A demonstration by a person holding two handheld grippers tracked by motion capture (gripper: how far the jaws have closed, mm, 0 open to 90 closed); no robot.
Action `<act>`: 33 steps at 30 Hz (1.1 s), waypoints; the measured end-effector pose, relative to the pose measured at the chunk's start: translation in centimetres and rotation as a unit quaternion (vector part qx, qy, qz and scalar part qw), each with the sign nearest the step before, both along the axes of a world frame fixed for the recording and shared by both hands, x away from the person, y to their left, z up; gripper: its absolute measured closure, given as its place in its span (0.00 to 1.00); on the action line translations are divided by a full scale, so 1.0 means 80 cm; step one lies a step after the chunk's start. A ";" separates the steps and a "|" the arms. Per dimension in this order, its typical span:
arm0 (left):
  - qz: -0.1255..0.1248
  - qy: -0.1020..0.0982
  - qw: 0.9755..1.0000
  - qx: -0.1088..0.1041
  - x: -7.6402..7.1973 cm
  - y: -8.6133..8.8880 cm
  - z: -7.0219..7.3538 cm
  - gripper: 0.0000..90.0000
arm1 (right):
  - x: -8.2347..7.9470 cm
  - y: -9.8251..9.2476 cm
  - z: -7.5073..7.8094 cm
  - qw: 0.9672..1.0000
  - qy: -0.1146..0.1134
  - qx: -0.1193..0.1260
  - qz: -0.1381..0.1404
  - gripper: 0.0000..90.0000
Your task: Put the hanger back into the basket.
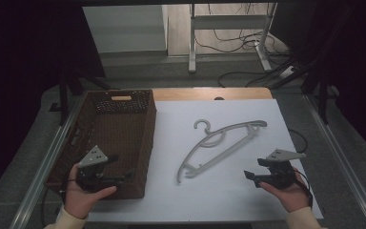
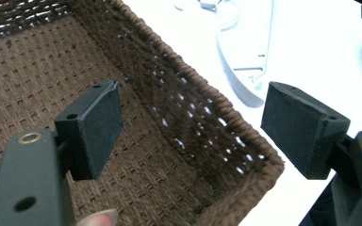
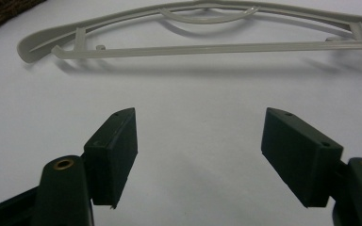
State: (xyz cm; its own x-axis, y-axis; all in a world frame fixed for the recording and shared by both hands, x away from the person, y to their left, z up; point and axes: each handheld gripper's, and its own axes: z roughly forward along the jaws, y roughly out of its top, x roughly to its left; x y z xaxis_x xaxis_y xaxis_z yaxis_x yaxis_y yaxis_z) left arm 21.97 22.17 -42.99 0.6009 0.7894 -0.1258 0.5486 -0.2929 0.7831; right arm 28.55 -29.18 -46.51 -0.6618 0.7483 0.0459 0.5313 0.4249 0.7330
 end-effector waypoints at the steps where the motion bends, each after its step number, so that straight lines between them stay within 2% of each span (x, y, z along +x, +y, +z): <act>1: -0.001 0.000 1.000 0.001 0.000 -0.002 0.001 0.23 | 0.000 0.000 0.000 1.000 0.000 0.001 -0.001 0.31; 5: -0.003 0.001 1.000 0.002 0.004 -0.007 0.003 0.23 | 0.000 -0.002 0.000 1.000 0.001 0.002 -0.001 0.30; 11: -0.011 -0.001 1.000 0.000 0.012 -0.026 0.015 0.23 | -0.001 -0.003 0.002 1.000 -0.002 0.004 -0.001 0.30; 24: -0.061 0.018 0.998 -0.010 0.038 -0.076 0.020 0.23 | -0.002 -0.009 0.002 1.000 -0.004 0.003 -0.012 0.28; 28: -0.065 0.019 0.998 -0.006 0.041 -0.080 0.019 0.23 | 0.001 -0.002 0.006 1.000 -0.005 0.005 -0.002 0.29; 33: -0.065 0.021 0.998 -0.005 0.042 -0.078 0.017 0.23 | 0.013 0.019 0.013 1.000 -0.003 -0.001 0.011 0.32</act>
